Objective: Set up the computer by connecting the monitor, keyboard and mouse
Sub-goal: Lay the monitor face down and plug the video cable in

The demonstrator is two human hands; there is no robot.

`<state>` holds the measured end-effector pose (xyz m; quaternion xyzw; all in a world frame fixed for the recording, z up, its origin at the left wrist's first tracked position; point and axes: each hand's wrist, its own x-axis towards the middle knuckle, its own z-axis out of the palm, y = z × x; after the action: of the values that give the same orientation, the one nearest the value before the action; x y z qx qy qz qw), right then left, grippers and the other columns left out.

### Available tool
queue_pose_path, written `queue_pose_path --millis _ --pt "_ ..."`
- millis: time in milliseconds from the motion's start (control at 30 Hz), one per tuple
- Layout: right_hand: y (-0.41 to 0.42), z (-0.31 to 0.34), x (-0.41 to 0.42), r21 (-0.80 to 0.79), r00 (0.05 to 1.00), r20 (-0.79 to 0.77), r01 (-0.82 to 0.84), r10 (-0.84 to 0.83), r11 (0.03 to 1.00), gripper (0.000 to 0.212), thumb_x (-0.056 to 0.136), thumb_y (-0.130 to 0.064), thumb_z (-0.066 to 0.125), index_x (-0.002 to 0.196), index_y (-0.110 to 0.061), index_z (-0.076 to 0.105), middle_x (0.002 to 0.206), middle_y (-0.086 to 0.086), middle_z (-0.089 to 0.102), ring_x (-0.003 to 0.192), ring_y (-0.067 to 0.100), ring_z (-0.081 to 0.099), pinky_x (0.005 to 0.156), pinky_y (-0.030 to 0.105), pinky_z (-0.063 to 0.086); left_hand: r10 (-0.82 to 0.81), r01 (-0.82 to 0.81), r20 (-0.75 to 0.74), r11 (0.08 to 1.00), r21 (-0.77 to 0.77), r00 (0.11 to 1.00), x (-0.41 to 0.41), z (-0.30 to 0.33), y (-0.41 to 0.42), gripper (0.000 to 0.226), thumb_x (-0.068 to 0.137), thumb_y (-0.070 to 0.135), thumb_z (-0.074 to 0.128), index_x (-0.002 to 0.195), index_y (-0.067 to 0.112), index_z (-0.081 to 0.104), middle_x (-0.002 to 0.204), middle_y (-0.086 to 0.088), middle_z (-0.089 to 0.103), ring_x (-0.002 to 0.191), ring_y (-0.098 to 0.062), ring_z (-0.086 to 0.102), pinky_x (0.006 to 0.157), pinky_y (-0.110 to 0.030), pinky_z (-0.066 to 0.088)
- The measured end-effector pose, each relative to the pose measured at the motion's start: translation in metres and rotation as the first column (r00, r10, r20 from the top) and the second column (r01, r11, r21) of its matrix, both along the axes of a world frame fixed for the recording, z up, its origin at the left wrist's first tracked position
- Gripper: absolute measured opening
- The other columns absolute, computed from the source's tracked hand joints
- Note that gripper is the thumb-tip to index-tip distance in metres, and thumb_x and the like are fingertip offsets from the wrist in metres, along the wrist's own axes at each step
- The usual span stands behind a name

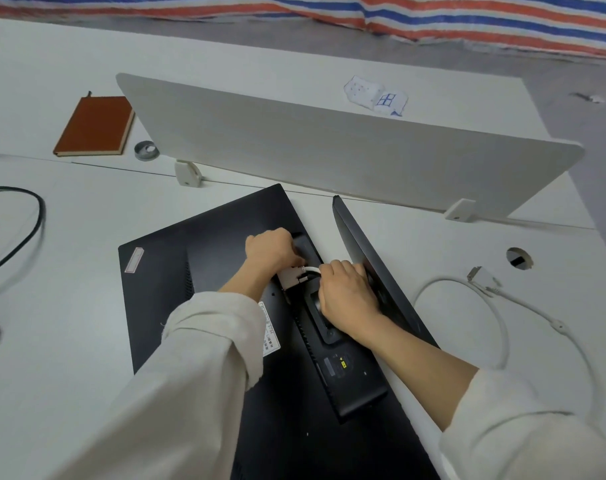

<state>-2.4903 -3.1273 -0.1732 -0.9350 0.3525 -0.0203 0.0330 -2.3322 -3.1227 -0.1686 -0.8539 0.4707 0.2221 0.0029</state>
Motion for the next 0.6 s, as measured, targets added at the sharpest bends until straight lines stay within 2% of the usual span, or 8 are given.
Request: queue_pose_path --millis 67,133,233,333,433,600 --pt "-0.001 -0.003 0.001 -0.021 1.000 0.024 0.017 -0.017 1.000 0.025 0.052 -0.016 0.082 0.068 -0.010 0.063 0.062 0.004 0.059 0.056 0.022 0.058 0.055 0.029 0.047 -0.059 0.059 0.042 0.998 -0.007 0.997 -0.003 0.000 -0.004 0.025 0.083 0.036 0.064 0.096 0.015 0.067 0.097 -0.004 0.068 0.094 -0.024 0.061 0.073 -0.029 0.034" --pt "-0.001 -0.006 0.000 -0.037 0.999 0.036 0.009 -0.008 0.999 0.027 0.048 -0.018 0.082 0.066 -0.012 0.063 0.060 0.003 0.058 0.054 0.021 0.057 0.055 0.027 0.047 -0.160 0.162 0.111 0.987 -0.011 0.981 -0.005 -0.001 -0.005 0.019 0.088 0.032 0.060 0.092 0.014 0.066 0.098 -0.006 0.067 0.094 -0.025 0.060 0.069 -0.029 0.032" --pt "-0.002 -0.008 0.001 -0.035 0.999 0.044 0.002 0.000 0.999 0.027 0.048 -0.018 0.082 0.065 -0.012 0.063 0.059 0.002 0.057 0.054 0.021 0.057 0.055 0.025 0.046 -0.289 0.295 0.198 0.955 -0.002 0.937 -0.005 -0.002 -0.002 0.020 0.092 0.028 0.053 0.089 0.012 0.065 0.099 -0.007 0.065 0.097 -0.026 0.057 0.072 -0.030 0.030" --pt "-0.002 -0.011 0.001 -0.049 0.998 0.061 -0.006 0.009 0.999 0.027 0.047 -0.019 0.082 0.065 -0.013 0.063 0.060 0.002 0.057 0.055 0.020 0.057 0.055 0.025 0.046 -0.339 0.350 0.233 0.937 -0.002 0.911 -0.002 -0.006 -0.002 0.022 0.093 0.027 0.050 0.096 0.011 0.065 0.103 -0.006 0.062 0.102 -0.026 0.054 0.076 -0.030 0.028" --pt "-0.003 -0.012 0.000 -0.060 0.997 0.075 -0.005 0.010 0.998 0.028 0.046 -0.020 0.083 0.065 -0.014 0.062 0.059 0.001 0.057 0.054 0.020 0.057 0.056 0.024 0.046 -0.359 0.369 0.229 0.929 0.001 0.905 0.000 -0.009 -0.002 0.022 0.093 0.026 0.048 0.096 0.011 0.064 0.104 -0.007 0.061 0.102 -0.026 0.054 0.078 -0.030 0.028" --pt "-0.003 -0.014 0.001 -0.087 0.996 0.093 0.004 0.004 0.996 0.029 0.045 -0.022 0.083 0.064 -0.014 0.063 0.059 0.000 0.057 0.054 0.018 0.057 0.056 0.023 0.045 -0.317 0.319 0.115 0.948 -0.004 0.942 0.005 -0.010 -0.001 0.025 0.095 0.030 0.048 0.098 0.011 0.063 0.103 -0.007 0.064 0.098 -0.027 0.057 0.075 -0.030 0.031"
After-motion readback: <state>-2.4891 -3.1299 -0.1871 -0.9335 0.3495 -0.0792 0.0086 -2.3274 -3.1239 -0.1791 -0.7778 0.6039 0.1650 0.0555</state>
